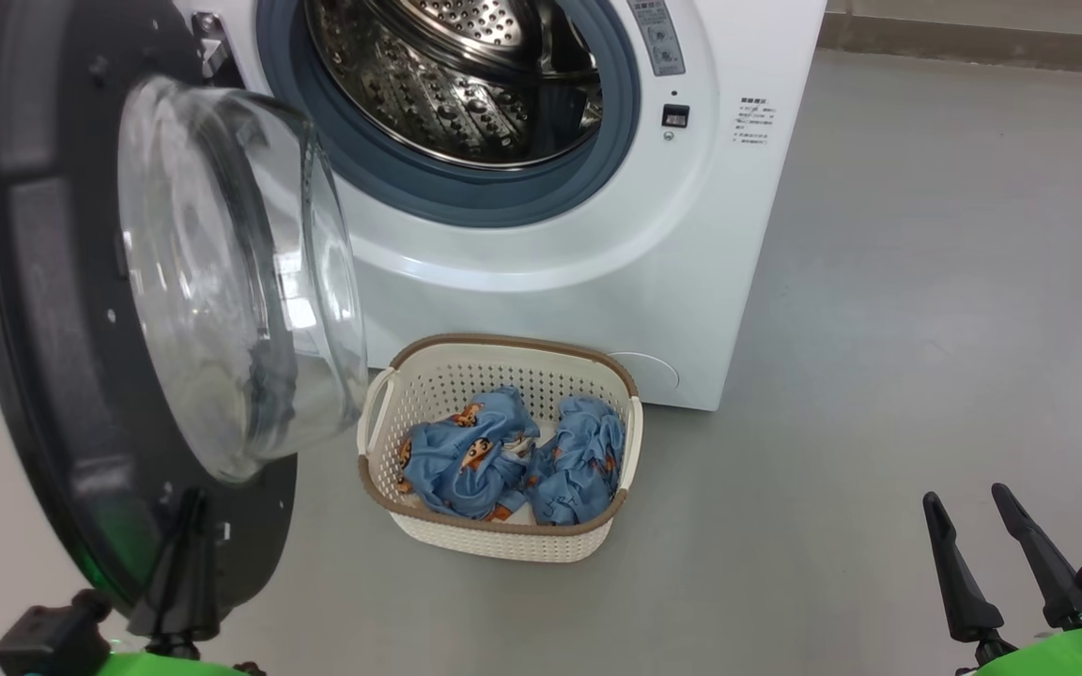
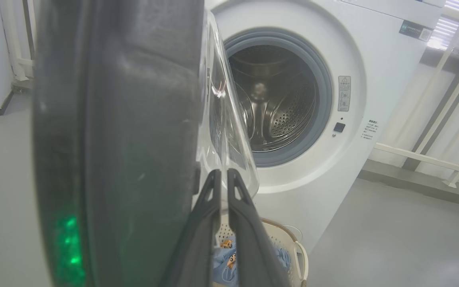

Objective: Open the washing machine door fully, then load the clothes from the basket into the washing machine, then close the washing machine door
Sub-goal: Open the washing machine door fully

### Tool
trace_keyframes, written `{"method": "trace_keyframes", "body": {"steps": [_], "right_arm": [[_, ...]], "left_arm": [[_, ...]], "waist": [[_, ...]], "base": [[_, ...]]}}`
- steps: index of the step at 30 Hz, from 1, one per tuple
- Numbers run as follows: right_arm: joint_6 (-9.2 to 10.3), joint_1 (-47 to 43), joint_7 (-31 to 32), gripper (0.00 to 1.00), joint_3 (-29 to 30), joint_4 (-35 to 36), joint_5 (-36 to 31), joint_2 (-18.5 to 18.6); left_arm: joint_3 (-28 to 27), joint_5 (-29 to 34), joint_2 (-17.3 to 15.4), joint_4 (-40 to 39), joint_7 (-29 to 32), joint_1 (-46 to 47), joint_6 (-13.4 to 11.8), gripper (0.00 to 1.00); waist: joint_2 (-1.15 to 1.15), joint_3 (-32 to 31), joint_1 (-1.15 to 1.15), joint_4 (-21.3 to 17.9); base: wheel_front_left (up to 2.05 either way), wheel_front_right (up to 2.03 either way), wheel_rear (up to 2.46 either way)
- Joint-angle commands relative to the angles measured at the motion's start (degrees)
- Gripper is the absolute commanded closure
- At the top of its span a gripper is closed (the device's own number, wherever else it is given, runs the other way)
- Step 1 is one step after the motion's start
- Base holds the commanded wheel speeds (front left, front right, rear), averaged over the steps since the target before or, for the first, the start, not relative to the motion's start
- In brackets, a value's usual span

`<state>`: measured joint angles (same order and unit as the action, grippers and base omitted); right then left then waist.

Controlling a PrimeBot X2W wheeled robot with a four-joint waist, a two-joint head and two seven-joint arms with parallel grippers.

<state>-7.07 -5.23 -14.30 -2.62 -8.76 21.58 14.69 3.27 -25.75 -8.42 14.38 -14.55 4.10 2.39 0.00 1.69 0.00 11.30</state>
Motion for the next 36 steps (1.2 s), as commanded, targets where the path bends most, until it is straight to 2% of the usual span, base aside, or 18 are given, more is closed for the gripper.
{"method": "trace_keyframes", "body": {"steps": [1,10,21,36], "right_arm": [[-0.42,0.29,-0.7,0.0,-0.94,1.48,-0.09,1.52],[-0.42,0.58,-0.7,0.0,-0.76,1.81,-0.23,1.59],[-0.42,2.01,-0.7,0.0,-0.95,2.0,-0.42,2.17],[-0.42,4.16,-0.7,0.0,-0.89,2.61,-1.06,3.12]], "left_arm": [[-3.32,-0.62,-2.39,-1.8,-0.23,1.16,-1.01,1.0],[-6.62,-1.71,-5.65,0.18,-0.27,3.07,-1.59,1.0],[-11.07,-2.98,-7.93,5.6,-0.41,7.75,-1.29,1.0],[-20.38,2.97,-9.09,11.57,-0.44,14.34,-0.75,1.0]], "waist": [[0.0,0.1,0.0,0.13],[0.0,1.26,0.0,0.7],[0.0,4.38,0.0,1.77],[0.0,8.39,0.0,2.62]], "base": [[0.0,0.0,0.0],[0.0,0.0,0.0],[0.0,0.0,0.0],[0.0,0.0,0.0]]}}
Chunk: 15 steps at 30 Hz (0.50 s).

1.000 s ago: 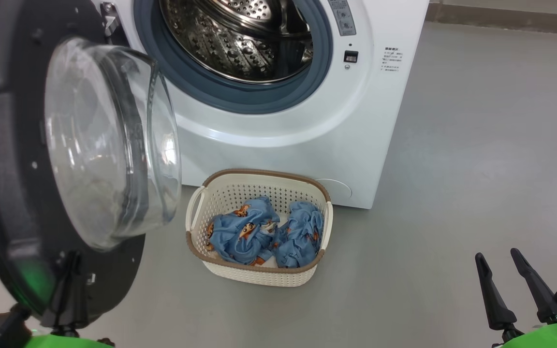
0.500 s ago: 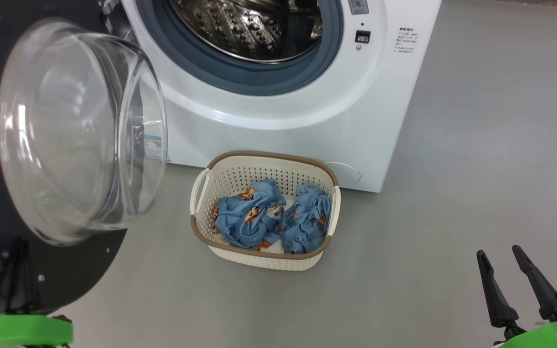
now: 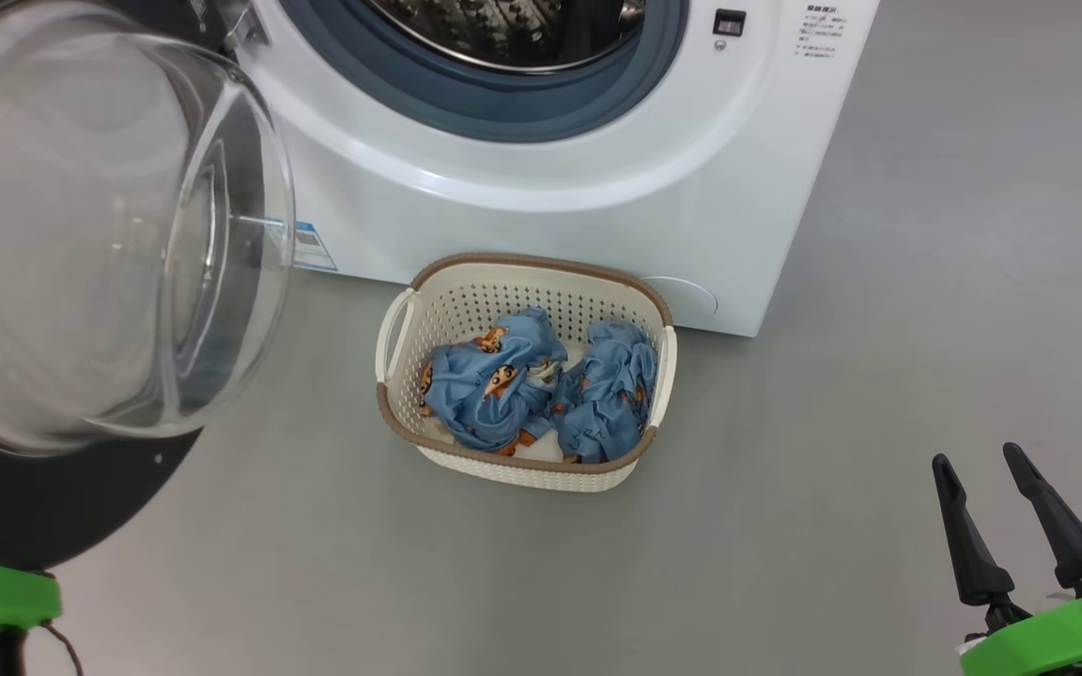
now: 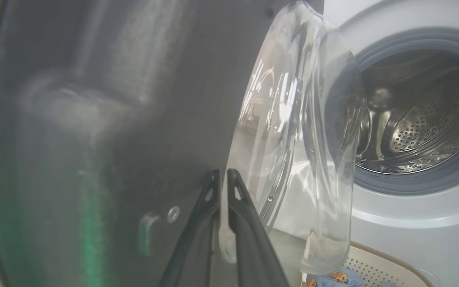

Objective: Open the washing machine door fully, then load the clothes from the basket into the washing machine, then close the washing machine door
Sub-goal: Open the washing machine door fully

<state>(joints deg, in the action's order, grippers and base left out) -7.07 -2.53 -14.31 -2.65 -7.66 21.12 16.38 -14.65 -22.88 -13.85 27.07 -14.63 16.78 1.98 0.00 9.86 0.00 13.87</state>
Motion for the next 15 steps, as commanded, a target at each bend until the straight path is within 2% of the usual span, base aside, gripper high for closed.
{"method": "trace_keyframes", "body": {"steps": [1,15], "right_arm": [[-0.42,1.61,-0.69,0.0,-0.86,1.54,-0.64,1.47],[-0.42,3.48,-0.69,0.0,-1.37,1.75,-0.94,2.34]], "left_arm": [[-3.16,0.52,-3.76,-0.53,-0.36,2.13,-0.27,1.0],[-12.52,6.45,-5.21,5.87,-0.37,7.9,1.36,1.0]], "waist": [[0.0,0.38,0.0,0.06],[0.0,3.68,0.0,-0.05]], "base": [[0.0,0.0,0.0],[0.0,0.0,0.0]]}}
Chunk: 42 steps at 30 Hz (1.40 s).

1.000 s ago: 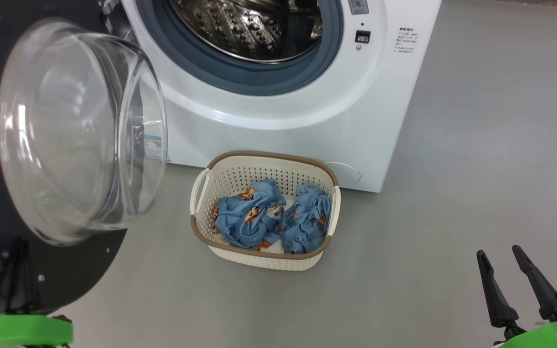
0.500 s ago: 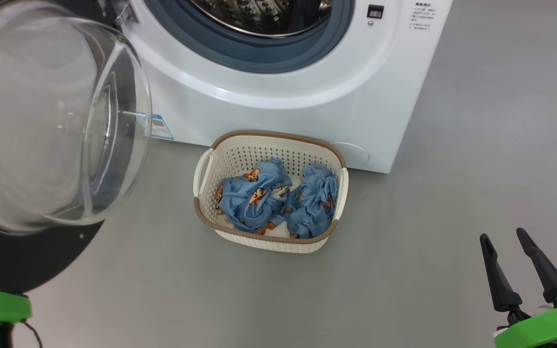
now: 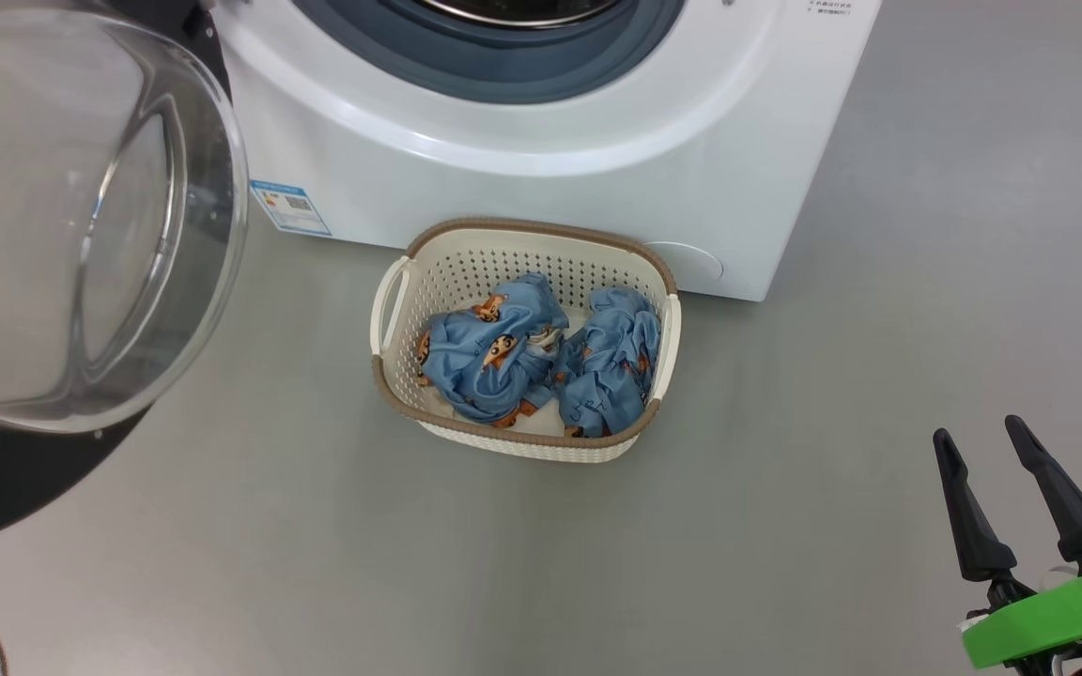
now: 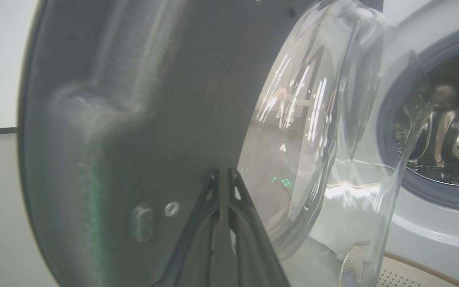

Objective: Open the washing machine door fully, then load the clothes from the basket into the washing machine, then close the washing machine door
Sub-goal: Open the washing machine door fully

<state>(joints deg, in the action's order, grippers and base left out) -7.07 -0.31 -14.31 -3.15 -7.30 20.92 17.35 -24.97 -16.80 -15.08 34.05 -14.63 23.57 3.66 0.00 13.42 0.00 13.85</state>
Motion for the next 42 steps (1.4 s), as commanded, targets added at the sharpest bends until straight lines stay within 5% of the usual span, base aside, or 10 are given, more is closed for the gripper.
{"method": "trace_keyframes", "body": {"steps": [1,26,42], "right_arm": [[-0.42,1.38,-0.69,0.0,-0.9,1.41,-0.76,1.39],[-0.42,5.87,-0.69,0.0,-1.91,2.21,-1.88,3.22],[-0.42,6.85,-0.69,0.0,-2.71,1.37,-1.78,2.58]], "left_arm": [[-2.84,0.83,-4.17,-0.63,-0.37,1.44,-0.25,1.0],[-14.51,8.79,-6.24,4.65,-0.37,9.92,2.21,1.0],[-17.09,10.68,-5.68,5.21,-0.37,9.3,3.51,1.0]], "waist": [[0.0,0.31,0.0,-0.06],[0.0,8.49,0.0,-0.2],[0.0,6.96,0.0,-0.35]], "base": [[0.0,0.0,0.0],[0.0,0.0,0.0],[0.0,0.0,0.0]]}}
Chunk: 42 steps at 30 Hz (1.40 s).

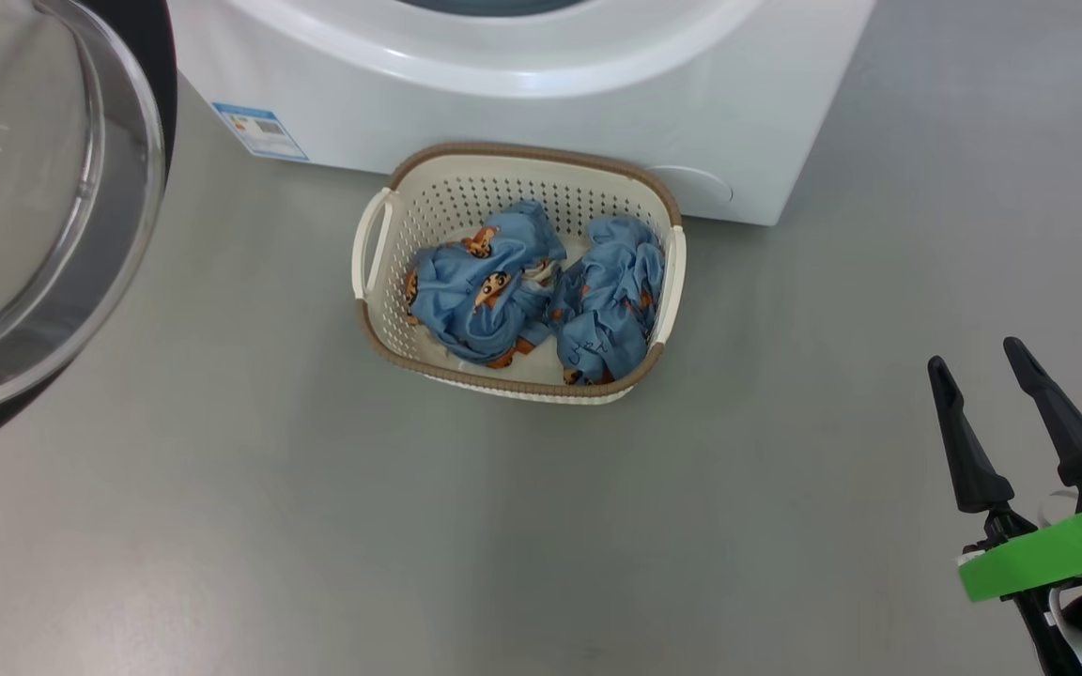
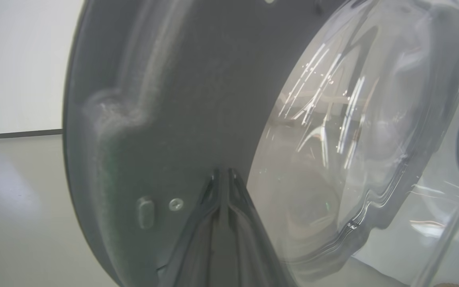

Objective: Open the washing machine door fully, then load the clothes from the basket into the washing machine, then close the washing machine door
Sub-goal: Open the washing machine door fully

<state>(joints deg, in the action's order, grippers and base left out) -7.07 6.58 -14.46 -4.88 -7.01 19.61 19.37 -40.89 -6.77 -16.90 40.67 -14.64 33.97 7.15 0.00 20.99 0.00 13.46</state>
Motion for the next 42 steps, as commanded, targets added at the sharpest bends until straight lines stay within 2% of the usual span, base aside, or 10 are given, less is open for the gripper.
{"method": "trace_keyframes", "body": {"steps": [1,9,10,12,15,17,18,19,35,42], "right_arm": [[-0.42,-0.12,-0.54,0.0,-1.02,1.0,-0.4,0.47],[-0.42,-1.17,-0.54,0.0,-1.42,0.33,0.12,-0.33],[-0.42,-1.37,-0.54,0.0,-1.48,0.25,0.19,-0.41],[-0.42,-1.76,-0.54,0.0,-1.49,0.13,0.35,-0.59],[-0.42,-2.15,-0.54,0.0,-1.8,-0.2,0.57,-0.74],[-0.42,-2.32,-0.54,0.0,-2.05,-0.33,0.75,-0.8],[-0.42,-2.44,-0.54,0.0,-2.12,-0.36,0.83,-0.86],[-0.42,-2.56,-0.54,0.0,-2.14,-0.39,0.9,-0.95],[-0.42,-4.92,-0.54,0.0,-2.07,-0.25,1.6,-2.02],[-0.42,-5.7,-0.54,0.0,-1.62,-0.17,1.67,-2.23]], "left_arm": [[-1.04,0.56,-3.71,-1.58,-0.36,-1.43,0.11,1.0],[2.34,-1.91,-2.75,-4.07,-0.36,-5.65,0.32,1.0],[3.29,-2.54,-2.63,-4.62,-0.36,-6.49,0.32,0.97],[5.43,-3.81,-2.53,-5.66,-0.36,-8.29,0.32,0.69],[6.93,-5.13,-2.1,-7.65,-0.36,-10.78,0.33,0.61],[7.56,-5.67,-1.48,-8.98,-0.36,-12.43,0.33,0.5],[7.84,-5.89,-1.08,-9.58,-0.36,-13.2,0.33,0.22],[8.13,-6.04,-0.66,-10.2,-0.36,-13.9,0.33,0.01],[12.87,-5.26,5.97,-20.01,-0.36,-23.65,0.34,0.0],[15.1,-5.29,6.85,-22.54,-0.36,-26.36,0.34,0.0]], "waist": [[0.0,-1.01,0.0,0.06],[0.0,-4.92,0.0,-0.02],[0.0,-5.48,0.0,-0.06],[0.0,-6.45,0.0,-0.09],[0.0,-7.71,0.0,-0.15],[0.0,-8.54,0.0,-0.2],[0.0,-8.99,0.0,-0.21],[0.0,-9.4,0.0,-0.24],[0.0,-14.09,0.0,-3.8],[0.0,-15.1,0.0,-6.92]], "base": [[0.0,0.0,0.0],[0.0,0.0,0.0],[0.0,0.0,0.0],[0.0,0.0,0.0],[0.0,0.0,0.0],[0.0,0.0,0.0],[0.0,0.0,0.0],[0.0,0.0,0.0],[0.0,0.0,0.0],[0.0,0.0,0.0]]}}
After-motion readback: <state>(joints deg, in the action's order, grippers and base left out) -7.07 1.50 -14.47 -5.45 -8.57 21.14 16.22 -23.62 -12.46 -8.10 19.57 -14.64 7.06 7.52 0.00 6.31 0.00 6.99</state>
